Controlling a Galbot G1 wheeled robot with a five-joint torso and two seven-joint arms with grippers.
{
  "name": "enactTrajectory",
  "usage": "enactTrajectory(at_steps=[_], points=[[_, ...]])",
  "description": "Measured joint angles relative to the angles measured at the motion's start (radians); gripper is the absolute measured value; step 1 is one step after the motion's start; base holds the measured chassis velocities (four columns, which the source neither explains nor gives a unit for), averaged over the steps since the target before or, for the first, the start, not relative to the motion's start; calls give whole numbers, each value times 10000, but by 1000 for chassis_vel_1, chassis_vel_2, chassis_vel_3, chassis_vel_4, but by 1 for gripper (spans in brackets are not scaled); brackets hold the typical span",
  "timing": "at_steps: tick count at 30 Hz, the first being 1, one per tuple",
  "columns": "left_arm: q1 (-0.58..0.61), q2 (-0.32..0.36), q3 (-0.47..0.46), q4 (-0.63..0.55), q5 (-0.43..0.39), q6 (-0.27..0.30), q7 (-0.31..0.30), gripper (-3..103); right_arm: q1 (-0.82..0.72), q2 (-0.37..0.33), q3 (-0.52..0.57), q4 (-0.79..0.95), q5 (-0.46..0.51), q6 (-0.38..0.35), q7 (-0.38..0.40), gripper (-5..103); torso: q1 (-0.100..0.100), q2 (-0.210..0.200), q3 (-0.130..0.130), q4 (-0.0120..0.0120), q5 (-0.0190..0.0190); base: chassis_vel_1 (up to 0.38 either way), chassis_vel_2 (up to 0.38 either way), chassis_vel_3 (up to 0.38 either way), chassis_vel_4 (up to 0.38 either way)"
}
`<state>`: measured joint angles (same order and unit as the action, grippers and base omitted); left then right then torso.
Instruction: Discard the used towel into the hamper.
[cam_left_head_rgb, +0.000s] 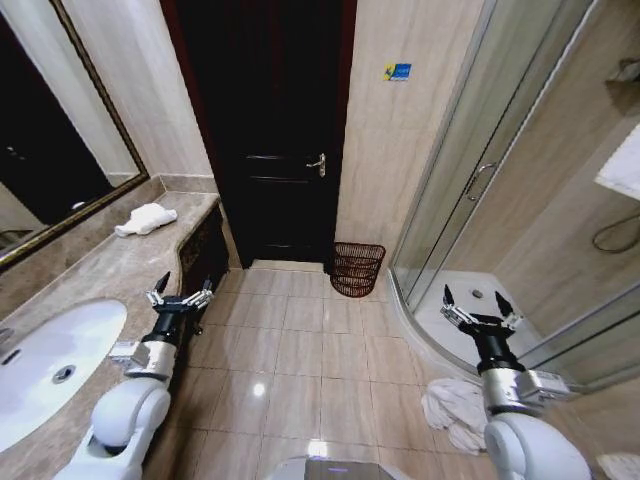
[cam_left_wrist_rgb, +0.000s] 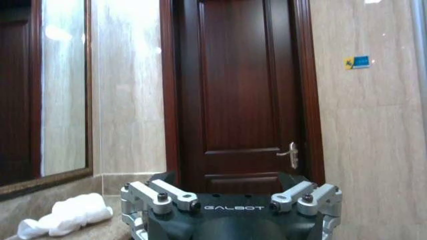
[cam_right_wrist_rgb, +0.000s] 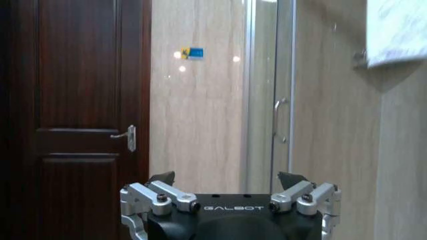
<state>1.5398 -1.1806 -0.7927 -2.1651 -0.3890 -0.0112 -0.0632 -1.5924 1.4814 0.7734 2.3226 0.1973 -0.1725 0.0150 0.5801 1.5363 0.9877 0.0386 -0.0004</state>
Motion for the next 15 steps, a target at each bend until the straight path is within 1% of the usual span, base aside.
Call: enactTrajectory(at_steps=[1, 2, 3, 4, 7, 9, 10, 12, 14, 15], points=[[-103, -109, 99, 126, 92, -2, 0, 100, 333, -6, -150, -249, -17, -71, 8, 100, 1, 0, 0, -1, 2, 0, 0, 0, 0], [-153, -153, 167, 200, 127, -3, -6, 100, 528, -20, -221, -406, -63, -88, 11, 100, 1, 0, 1, 5, 2, 0, 0, 0, 0], [-153, -153, 167, 200, 127, -3, -6, 100, 528, -20, -221, -406, -63, -88, 11, 100, 1, 0, 1, 5, 2, 0, 0, 0, 0], [-302, -179, 362, 412, 192, -10, -46, 100, 944, -72, -312, -769, -240, -96, 13, 100, 3, -1, 1, 10, 3, 0, 0, 0, 0], [-526, -126, 610, 729, 368, -137, -87, 100, 1255, -190, -346, -1132, -375, -2, 15, 100, 2, -1, 1, 8, 1, 0, 0, 0, 0], [-1057, -41, 1274, 1341, 729, -440, -158, 100, 1497, -341, -295, -1618, -654, 376, -47, 100, 2, -1, 1, 4, 4, 0, 0, 0, 0], [-1057, -41, 1274, 1341, 729, -440, -158, 100, 1497, -341, -295, -1618, -654, 376, -47, 100, 2, -1, 1, 4, 4, 0, 0, 0, 0], [-1442, -58, 1855, 1629, 795, -519, -312, 100, 1511, -380, -281, -1574, -655, 328, -52, 100, 2, -1, 1, 2, 4, 0, 0, 0, 0], [-1515, -75, 1972, 1676, 808, -520, -386, 100, 1509, -386, -283, -1554, -642, 301, -49, 100, 2, -1, 2, 3, 6, 0, 0, 0, 0], [-1744, -175, 2385, 1813, 895, -520, -720, 100, 1505, -395, -298, -1478, -607, 192, -49, 100, 2, -1, 1, 2, 1, 0, 0, 0, 0]])
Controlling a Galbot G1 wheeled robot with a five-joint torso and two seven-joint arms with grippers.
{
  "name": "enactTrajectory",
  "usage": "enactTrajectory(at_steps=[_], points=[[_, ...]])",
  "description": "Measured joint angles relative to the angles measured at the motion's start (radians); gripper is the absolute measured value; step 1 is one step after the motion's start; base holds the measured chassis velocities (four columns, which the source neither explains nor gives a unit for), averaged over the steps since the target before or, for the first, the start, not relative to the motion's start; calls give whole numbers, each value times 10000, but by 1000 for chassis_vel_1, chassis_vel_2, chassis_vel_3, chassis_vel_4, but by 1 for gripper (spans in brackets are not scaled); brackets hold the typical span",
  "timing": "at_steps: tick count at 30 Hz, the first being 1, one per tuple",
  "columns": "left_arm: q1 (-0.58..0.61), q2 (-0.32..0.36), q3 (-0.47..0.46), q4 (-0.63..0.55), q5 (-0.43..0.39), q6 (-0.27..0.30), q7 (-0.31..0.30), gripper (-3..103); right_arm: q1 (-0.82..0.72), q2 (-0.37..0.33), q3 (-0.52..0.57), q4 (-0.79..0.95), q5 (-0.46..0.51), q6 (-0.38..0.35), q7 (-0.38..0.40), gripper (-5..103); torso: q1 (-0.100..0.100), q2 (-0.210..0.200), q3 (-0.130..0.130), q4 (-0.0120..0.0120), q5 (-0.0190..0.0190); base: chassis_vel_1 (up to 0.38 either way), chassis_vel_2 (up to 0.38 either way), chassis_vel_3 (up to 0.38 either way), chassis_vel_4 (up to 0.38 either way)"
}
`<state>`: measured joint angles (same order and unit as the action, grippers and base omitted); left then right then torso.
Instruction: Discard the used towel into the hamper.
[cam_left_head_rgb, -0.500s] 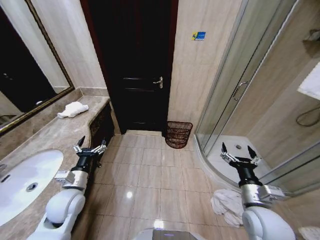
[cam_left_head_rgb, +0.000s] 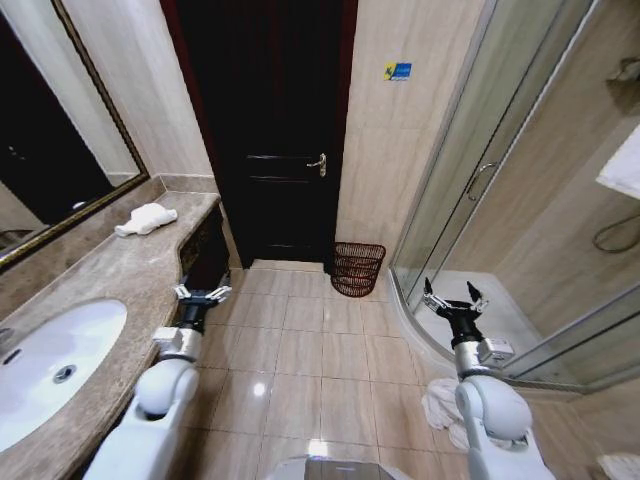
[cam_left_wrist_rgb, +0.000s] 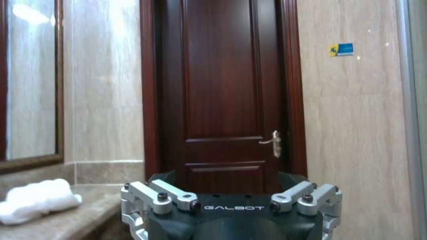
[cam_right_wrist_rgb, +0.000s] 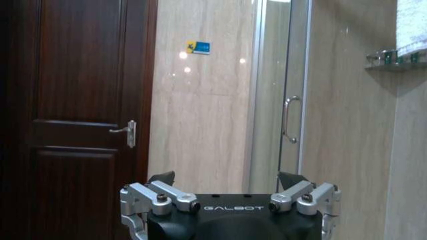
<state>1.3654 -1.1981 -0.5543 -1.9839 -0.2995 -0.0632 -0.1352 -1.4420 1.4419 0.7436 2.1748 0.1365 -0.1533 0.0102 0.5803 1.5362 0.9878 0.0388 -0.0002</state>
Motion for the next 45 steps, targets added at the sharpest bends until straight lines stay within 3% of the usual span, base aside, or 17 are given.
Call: enactTrajectory(at_steps=[2, 7, 9, 11, 17, 22, 27, 45], points=[[-265, -267, 565, 119, 370, 44, -507, 100, 14, 23, -20, -60, -5, -36, -6, 100, 0, 0, 0, 0, 2, 0, 0, 0, 0], [-187, -698, 761, -114, 1024, 141, -584, 100, -39, -24, 130, -229, 3, 178, -268, 100, 0, 0, 0, 0, 5, 0, 0, 0, 0], [14, -830, 701, -297, 1172, 212, -351, 100, -85, -69, 239, -223, 76, 275, -395, 100, -1, 0, 0, 2, 2, 0, 0, 0, 0], [368, -1033, 317, -636, 1208, 409, 384, 100, -200, -130, 366, -107, 456, 331, -698, 100, -2, 1, 0, 2, 4, 0, 0, 0, 0], [736, -1058, -243, -952, 552, 519, 942, 100, -320, -552, 326, -35, 1469, 387, -1024, 100, -3, 1, -1, 3, 3, 0, 0, 0, 0], [759, -1163, -649, -906, 224, 430, 1142, 100, -323, -608, 345, -208, 1288, 1069, -1046, 100, -2, 0, -1, 3, 4, 0, 0, 0, 0], [764, -1381, -657, -940, 894, 466, 1053, 100, -456, -350, 232, -203, 730, 1306, -795, 100, -2, 1, -1, 2, 3, 0, 0, 0, 0], [906, -1500, -644, -1154, 1406, 328, 1100, 100, -701, -60, 241, 514, 450, 1010, -621, 100, -2, 1, -2, 2, 1, 0, 0, 0, 0]])
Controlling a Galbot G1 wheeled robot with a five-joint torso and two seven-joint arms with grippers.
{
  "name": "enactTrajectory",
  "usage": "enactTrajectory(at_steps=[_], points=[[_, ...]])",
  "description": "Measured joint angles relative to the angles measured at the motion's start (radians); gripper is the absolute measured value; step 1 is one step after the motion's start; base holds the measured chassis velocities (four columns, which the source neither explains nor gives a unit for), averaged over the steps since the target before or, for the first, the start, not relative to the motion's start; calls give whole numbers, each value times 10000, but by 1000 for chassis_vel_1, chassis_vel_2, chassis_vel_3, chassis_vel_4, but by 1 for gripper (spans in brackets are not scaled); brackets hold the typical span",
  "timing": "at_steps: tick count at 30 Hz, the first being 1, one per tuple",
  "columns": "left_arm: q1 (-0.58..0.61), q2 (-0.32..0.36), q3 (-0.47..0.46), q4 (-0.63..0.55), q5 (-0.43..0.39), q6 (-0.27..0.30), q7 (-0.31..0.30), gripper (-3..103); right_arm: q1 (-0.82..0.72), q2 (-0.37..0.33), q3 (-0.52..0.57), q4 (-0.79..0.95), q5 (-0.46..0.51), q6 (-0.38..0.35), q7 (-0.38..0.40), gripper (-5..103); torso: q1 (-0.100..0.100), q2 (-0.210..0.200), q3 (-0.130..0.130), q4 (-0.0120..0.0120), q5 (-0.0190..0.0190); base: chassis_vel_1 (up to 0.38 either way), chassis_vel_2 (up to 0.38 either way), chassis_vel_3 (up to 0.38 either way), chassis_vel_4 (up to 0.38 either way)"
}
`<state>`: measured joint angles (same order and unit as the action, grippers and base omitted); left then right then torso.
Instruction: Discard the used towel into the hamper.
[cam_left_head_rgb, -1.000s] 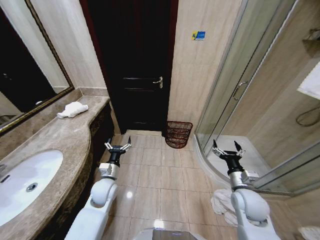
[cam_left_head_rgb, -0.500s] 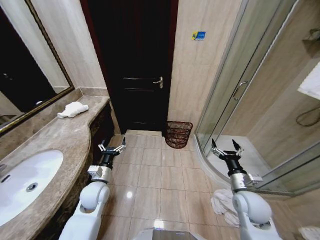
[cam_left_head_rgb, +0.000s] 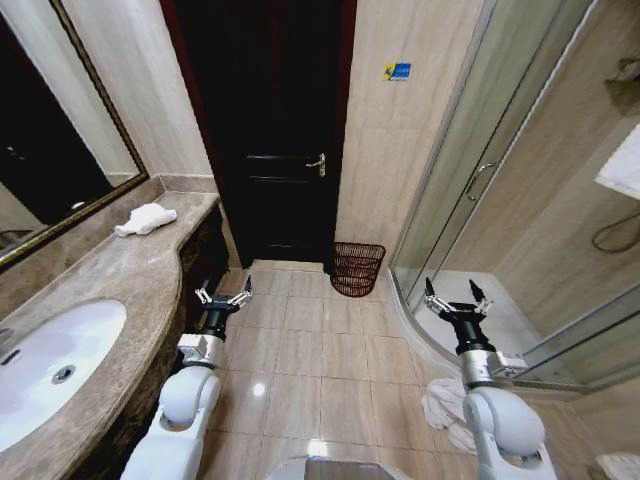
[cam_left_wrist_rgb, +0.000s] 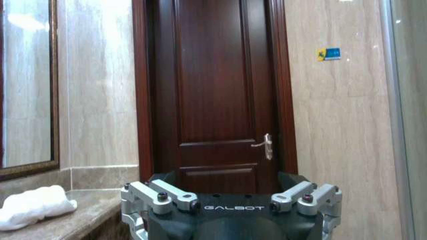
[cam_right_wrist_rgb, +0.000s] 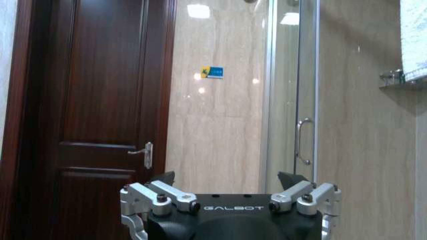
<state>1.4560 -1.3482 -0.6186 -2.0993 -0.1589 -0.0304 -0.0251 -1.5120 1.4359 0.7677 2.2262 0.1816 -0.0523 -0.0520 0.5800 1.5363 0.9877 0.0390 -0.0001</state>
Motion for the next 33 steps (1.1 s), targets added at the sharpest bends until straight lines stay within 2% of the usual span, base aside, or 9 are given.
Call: enactTrajectory(at_steps=[33], points=[[-64, -40, 16, 281, 111, -45, 43, 100, 249, 25, -69, -435, 98, -234, 34, 100, 0, 0, 0, 0, 0, 0, 0, 0, 0]])
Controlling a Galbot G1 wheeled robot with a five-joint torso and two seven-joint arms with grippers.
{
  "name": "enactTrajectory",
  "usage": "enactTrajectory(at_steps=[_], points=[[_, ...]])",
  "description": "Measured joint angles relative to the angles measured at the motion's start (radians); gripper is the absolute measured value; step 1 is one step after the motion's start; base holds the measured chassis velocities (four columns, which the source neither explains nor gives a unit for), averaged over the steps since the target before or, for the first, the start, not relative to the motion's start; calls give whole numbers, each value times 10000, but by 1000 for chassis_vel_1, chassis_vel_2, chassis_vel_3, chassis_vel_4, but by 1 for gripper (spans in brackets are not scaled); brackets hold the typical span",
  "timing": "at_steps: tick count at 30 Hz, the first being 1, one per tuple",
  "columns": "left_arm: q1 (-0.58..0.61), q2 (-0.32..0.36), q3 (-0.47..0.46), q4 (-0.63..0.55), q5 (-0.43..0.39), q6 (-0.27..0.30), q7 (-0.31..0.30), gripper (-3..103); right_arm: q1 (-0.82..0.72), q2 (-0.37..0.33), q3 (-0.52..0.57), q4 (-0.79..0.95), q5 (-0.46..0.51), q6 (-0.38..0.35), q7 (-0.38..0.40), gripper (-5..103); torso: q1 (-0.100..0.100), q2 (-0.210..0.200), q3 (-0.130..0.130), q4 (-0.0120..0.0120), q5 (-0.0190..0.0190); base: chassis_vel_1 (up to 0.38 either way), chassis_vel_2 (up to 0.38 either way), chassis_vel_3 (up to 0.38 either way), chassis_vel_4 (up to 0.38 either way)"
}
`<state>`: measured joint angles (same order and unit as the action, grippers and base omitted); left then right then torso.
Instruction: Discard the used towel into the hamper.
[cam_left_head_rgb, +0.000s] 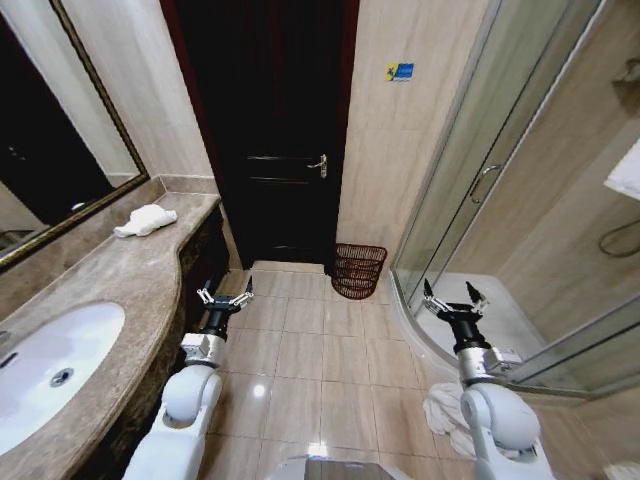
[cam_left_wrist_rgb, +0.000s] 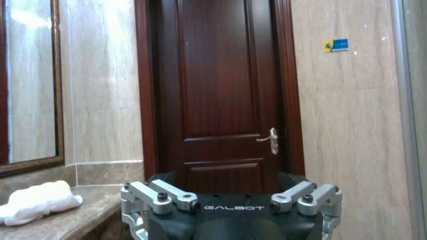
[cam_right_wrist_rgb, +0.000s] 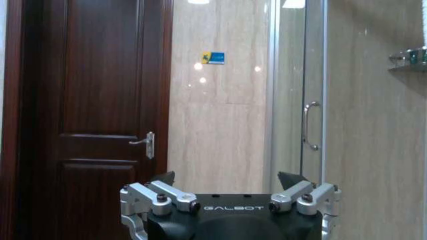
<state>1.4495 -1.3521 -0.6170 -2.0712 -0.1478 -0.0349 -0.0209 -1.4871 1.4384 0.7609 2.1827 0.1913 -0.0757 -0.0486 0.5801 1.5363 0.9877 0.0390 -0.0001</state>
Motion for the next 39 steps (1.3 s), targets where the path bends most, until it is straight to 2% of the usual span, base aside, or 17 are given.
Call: enactTrajectory(at_steps=[25, 39], points=[[59, -75, -32, 128, 3, -304, -36, 100, -29, 113, -81, -63, -20, 108, -86, 100, 0, 0, 0, -2, 1, -40, 48, 56, -39], [103, -127, -38, 182, 55, -380, -49, 100, -10, 131, -136, -231, -22, 231, -116, 100, 1, 0, 0, 1, 0, -59, 142, 131, -58]])
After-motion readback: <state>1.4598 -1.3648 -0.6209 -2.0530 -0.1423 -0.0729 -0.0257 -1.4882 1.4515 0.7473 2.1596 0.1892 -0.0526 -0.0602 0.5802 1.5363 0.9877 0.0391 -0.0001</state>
